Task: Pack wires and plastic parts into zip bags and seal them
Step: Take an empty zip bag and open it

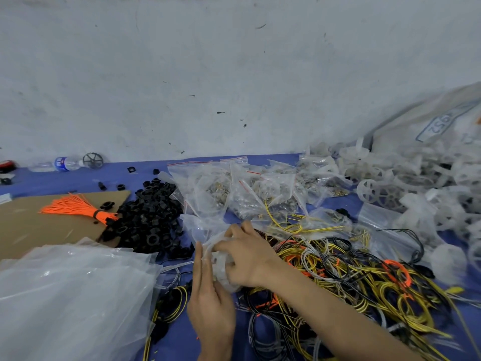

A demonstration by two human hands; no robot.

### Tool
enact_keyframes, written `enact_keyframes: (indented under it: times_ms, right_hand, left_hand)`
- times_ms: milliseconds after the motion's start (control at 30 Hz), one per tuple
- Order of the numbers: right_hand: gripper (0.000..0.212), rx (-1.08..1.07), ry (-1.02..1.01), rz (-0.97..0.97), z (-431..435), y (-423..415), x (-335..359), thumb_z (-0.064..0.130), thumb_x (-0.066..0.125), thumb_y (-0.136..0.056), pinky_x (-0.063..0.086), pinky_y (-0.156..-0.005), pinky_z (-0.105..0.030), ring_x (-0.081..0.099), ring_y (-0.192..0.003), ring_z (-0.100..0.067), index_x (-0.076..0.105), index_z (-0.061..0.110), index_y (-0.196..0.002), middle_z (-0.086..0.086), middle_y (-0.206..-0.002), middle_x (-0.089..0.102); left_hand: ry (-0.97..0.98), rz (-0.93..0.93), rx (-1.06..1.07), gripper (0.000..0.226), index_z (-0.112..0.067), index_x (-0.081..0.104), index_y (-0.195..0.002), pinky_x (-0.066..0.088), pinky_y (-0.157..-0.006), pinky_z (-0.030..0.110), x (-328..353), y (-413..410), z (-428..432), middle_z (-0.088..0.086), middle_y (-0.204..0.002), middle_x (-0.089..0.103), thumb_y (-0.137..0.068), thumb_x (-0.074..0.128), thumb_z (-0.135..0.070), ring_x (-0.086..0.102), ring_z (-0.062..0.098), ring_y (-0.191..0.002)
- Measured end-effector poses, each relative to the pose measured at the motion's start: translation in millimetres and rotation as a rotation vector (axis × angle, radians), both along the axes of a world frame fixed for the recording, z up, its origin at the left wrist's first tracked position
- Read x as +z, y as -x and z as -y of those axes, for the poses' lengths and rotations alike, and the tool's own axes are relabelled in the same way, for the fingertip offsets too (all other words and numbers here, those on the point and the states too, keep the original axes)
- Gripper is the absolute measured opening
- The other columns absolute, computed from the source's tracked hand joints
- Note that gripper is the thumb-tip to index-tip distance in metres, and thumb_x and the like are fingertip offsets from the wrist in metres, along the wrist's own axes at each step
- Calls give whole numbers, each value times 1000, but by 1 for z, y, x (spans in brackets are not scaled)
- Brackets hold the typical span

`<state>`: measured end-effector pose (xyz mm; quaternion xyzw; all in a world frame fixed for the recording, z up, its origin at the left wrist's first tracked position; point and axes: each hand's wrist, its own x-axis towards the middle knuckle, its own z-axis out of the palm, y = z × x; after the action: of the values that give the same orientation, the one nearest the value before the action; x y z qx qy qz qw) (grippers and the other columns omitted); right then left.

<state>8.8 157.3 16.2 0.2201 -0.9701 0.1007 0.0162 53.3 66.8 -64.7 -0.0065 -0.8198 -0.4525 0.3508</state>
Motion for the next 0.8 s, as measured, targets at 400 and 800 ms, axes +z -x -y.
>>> enact_keyframes:
  times_ms: [400,800]
  right_hand:
    - [37,-186,-45,22,11,-2,3,33,53,-88,42,-94,-42,32,-123,-35,55,11,-117,-12,-121,51]
    - [37,-31,650,153,21,1,-7,-7,40,-88,32,-92,-17,44,-118,-30,60,0,-119,-21,-123,45]
  left_hand:
    - [86,-40,-63,69,-4,49,-137,41,-47,26,6,-2,-3,3,-145,41,-75,46,26,53,15,-78]
    - [-73,-181,-17,64,2,36,-141,27,-101,1,-2,2,-5,13,-150,31,-78,36,16,32,-1,-136]
